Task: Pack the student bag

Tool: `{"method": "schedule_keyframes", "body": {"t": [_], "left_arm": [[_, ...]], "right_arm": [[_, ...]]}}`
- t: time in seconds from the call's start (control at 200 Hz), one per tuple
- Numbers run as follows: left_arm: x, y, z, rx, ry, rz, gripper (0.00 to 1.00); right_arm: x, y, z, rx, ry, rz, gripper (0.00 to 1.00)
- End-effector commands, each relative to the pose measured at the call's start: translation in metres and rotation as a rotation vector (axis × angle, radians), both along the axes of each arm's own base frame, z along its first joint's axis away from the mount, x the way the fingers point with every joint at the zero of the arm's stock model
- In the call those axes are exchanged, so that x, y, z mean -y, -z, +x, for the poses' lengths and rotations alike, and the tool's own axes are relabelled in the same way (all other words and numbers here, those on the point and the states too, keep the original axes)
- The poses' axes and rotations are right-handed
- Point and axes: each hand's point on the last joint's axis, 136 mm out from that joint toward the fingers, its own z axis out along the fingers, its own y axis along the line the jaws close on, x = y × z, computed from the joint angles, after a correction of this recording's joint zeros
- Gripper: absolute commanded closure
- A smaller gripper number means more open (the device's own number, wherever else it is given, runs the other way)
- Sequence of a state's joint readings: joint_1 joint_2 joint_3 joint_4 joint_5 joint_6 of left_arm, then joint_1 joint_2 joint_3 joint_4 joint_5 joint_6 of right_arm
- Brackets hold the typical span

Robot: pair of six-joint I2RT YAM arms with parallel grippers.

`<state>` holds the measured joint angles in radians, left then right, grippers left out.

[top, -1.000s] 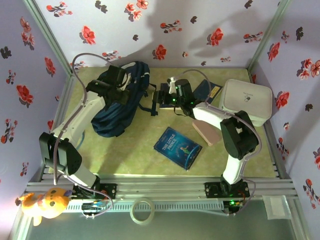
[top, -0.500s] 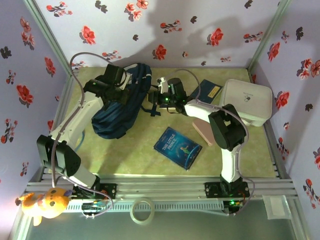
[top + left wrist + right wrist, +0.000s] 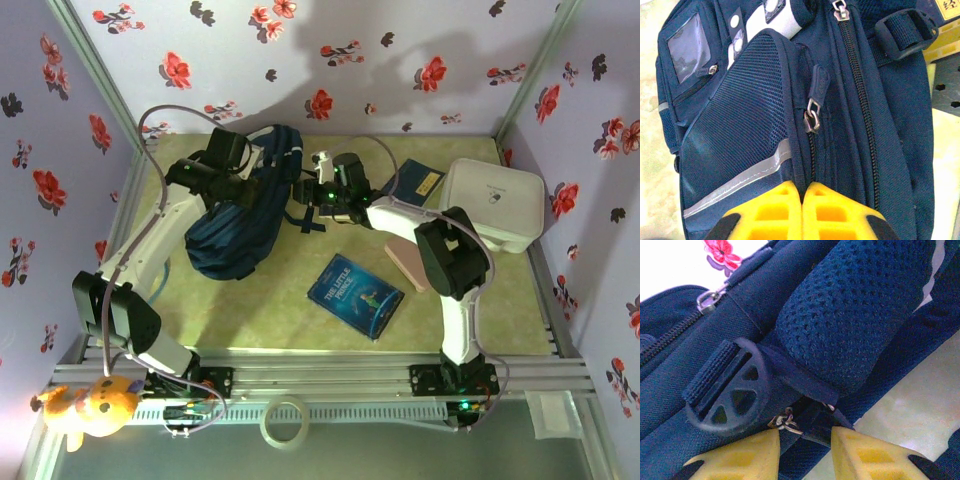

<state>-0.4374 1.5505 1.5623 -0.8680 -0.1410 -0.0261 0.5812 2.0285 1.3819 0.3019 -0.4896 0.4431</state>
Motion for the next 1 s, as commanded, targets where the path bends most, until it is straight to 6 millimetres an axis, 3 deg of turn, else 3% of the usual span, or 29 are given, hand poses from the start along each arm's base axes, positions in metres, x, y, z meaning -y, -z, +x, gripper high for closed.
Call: {"method": "schedule_keyframes", "body": {"t": [0.0,0.23,0.45,0.68,0.995], "left_arm": [[0.006,-0.058,0.006,0.165,0.017,-0.089,1.00],[0.004,-0.056,0.007,0.163,0.012,-0.088,1.00],[0.005,-0.055,0.007,0.161,0.011,-0.092,1.00],[0.010,-0.053,0.008,0.155,0.026,-0.110,1.00],[0.013,-0.039,0.022,0.113,-0.061,-0.170,1.00]], "right_arm": [[-0.004,-0.001,0.009,0.045,0.014,-0.025,0.66],[0.009,0.004,0.011,0.061,0.064,-0.096,0.59],[0.003,0.004,0.009,0.060,0.042,-0.086,0.60],[-0.012,-0.001,0.000,0.071,-0.040,-0.040,0.74],[-0.001,0.000,-0.009,0.112,-0.025,-0.073,0.97]]}}
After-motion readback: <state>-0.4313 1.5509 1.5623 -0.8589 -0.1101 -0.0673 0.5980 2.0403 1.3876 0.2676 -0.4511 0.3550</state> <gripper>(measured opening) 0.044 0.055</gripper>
